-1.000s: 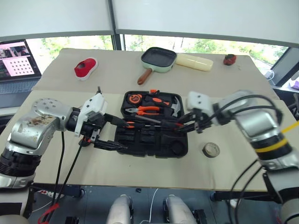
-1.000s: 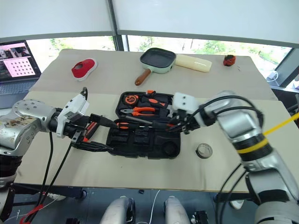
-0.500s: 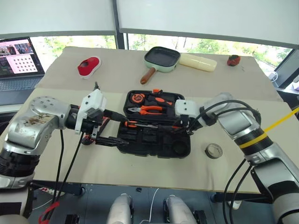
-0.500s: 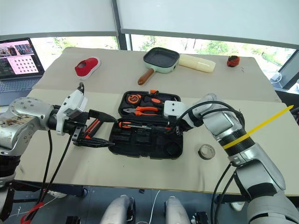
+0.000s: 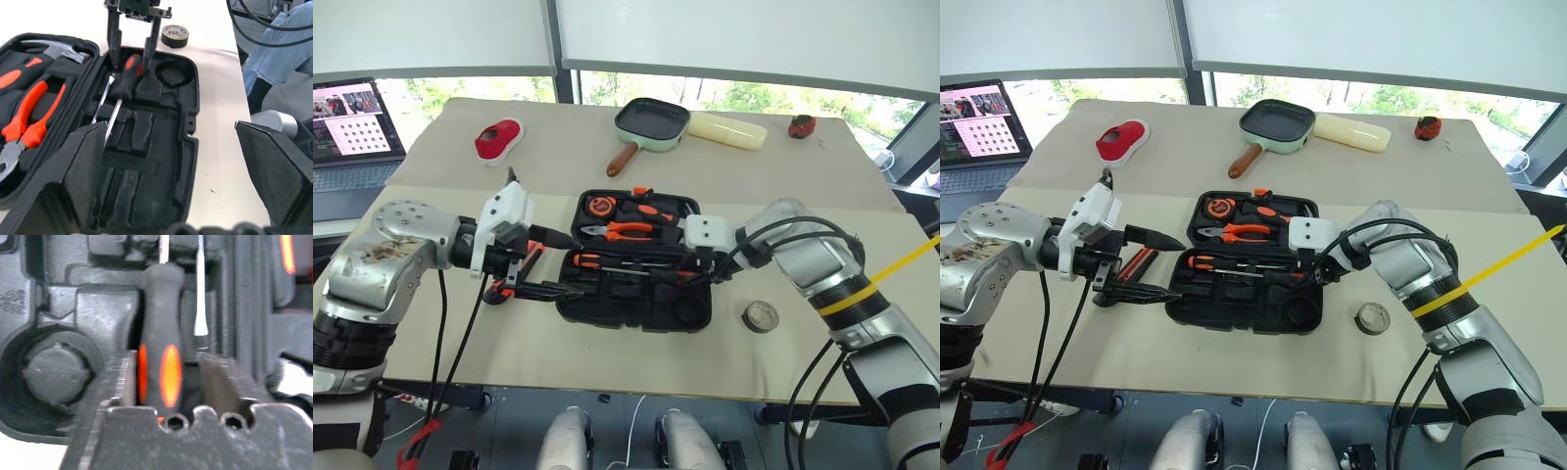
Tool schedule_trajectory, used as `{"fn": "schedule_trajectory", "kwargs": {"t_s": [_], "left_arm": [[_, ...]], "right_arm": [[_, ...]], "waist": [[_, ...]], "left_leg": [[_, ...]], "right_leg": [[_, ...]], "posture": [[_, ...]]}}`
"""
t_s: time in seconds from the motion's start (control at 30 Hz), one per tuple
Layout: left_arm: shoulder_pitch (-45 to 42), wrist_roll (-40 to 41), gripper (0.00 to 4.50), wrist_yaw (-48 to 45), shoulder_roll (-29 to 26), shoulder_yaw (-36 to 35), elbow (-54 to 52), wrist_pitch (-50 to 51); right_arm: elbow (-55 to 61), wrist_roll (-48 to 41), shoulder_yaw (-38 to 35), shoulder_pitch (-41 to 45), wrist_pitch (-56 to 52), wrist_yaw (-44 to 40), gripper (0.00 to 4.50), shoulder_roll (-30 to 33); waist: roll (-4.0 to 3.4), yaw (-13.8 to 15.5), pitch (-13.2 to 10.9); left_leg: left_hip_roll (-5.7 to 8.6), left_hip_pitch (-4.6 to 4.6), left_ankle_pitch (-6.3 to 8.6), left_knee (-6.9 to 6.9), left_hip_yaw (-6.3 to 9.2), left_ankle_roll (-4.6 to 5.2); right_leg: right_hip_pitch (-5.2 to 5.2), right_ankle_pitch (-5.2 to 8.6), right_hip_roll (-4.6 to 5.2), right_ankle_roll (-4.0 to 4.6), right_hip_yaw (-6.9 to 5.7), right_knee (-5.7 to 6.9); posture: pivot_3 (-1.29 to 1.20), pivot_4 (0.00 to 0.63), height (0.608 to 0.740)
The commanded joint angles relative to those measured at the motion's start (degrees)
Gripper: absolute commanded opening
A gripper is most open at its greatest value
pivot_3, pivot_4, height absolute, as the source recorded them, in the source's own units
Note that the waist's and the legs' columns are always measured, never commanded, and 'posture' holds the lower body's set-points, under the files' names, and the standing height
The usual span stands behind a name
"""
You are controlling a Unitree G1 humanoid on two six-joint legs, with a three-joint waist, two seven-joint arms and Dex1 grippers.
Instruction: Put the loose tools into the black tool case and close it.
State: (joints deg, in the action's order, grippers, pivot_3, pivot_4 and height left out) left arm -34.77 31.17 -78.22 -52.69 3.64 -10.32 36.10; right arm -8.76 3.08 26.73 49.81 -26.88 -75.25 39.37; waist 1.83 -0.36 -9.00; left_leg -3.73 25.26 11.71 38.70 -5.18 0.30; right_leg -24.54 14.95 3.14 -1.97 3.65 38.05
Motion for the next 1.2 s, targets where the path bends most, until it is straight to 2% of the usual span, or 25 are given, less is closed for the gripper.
{"fn": "schedule_trajectory", "kwargs": {"t_s": [0.03, 0.13, 0.17, 0.53, 0.73, 1.0, 1.1, 1.2], "left_arm": [[-1.54, -0.6, 4.5, -0.37, 0.3, -0.01, 0.35, -1.46], [-1.65, -0.97, 4.5, -0.59, 0.53, 0.18, 0.68, -1.88], [-1.71, -1.13, 4.5, -0.65, 0.64, 0.32, 0.85, -2.05], [-2.56, -2.46, 4.5, -1.78, 0.96, 0.91, 2.66, -3.0], [-2.94, -2.64, 4.5, -1.88, 1.14, 1.48, 3.31, -3.62], [-2.95, -3.2, 4.5, -1.92, 1.5, 1.64, 3.78, -4.02], [-2.71, -3.58, 4.5, -1.62, 1.55, 1.67, 4.05, -4.34], [-1.47, -3.49, 4.5, -0.42, 1.31, 0.65, 3.63, -3.75]], "right_arm": [[4.99, -3.14, -3.8, 0.87, -3.77, 0.31, 3.99, -1.16], [6.89, -5.01, -6.46, 0.69, -7.52, 3.36, 3.99, -2.88], [7.37, -6.02, -7.8, 0.36, -9.6, 4.86, 3.78, -3.89], [10.83, -7.84, -7.82, -5.9, -14.75, 11.75, 0.11, -7.64], [8.16, -4.96, -4.53, -7.11, -12.88, 14.61, 0.05, -9.38], [10.46, 1.83, 3.44, -11.05, -7.67, 15.52, 0.05, -7.34], [11.81, 1.07, 1.65, -11.02, -7.89, 15.52, 0.05, -7.58], [14.77, -2.61, -4.3, -10.52, -8.59, 16.8, 0.05, -8.84]], "waist": [[0.0, -0.03, 0.0], [0.0, -0.18, 0.0], [0.0, -0.21, 0.0], [0.0, -0.23, 0.0], [0.0, -0.35, 0.0], [0.12, -0.31, 0.09], [0.16, -0.25, 0.11], [0.17, -0.18, 0.11]], "left_leg": [[0.0, 0.0, 0.0, 0.0, 0.01, 0.0], [-0.01, 0.0, 0.0, 0.0, 0.02, 0.0], [-0.01, 0.0, 0.0, 0.0, 0.02, 0.0], [0.0, 0.0, 0.0, 0.02, 0.03, 0.0], [-0.01, 0.0, 0.0, 0.0, 0.06, 0.0], [-0.01, -0.11, 0.0, 0.01, 0.08, 0.0], [-0.01, -0.15, 0.0, 0.01, 0.09, 0.0], [-0.01, -0.15, 0.0, 0.02, 0.09, 0.0]], "right_leg": [[0.0, 0.0, 0.0, 0.0, 0.0, 0.0], [0.0, 0.0, -0.01, 0.0, -0.01, 0.02], [0.0, 0.0, -0.01, 0.0, 0.0, 0.02], [0.04, 0.0, 0.0, 0.0, -0.04, 0.02], [0.03, 0.0, -0.02, 0.0, -0.04, 0.02], [0.18, 0.0, -0.01, 0.0, -0.07, 0.01], [0.22, 0.0, -0.01, 0.0, -0.08, 0.01], [0.23, 0.0, 0.0, 0.0, -0.09, 0.01]], "posture": [[0.0, 0.15, 0.74], [0.0, 0.15, 0.74], [0.0, 0.15, 0.74], [0.0, 0.15, 0.74], [0.0, 0.15, 0.74], [0.0, 0.15, 0.74], [0.0, 0.15, 0.74], [0.0, 0.15, 0.74]]}}
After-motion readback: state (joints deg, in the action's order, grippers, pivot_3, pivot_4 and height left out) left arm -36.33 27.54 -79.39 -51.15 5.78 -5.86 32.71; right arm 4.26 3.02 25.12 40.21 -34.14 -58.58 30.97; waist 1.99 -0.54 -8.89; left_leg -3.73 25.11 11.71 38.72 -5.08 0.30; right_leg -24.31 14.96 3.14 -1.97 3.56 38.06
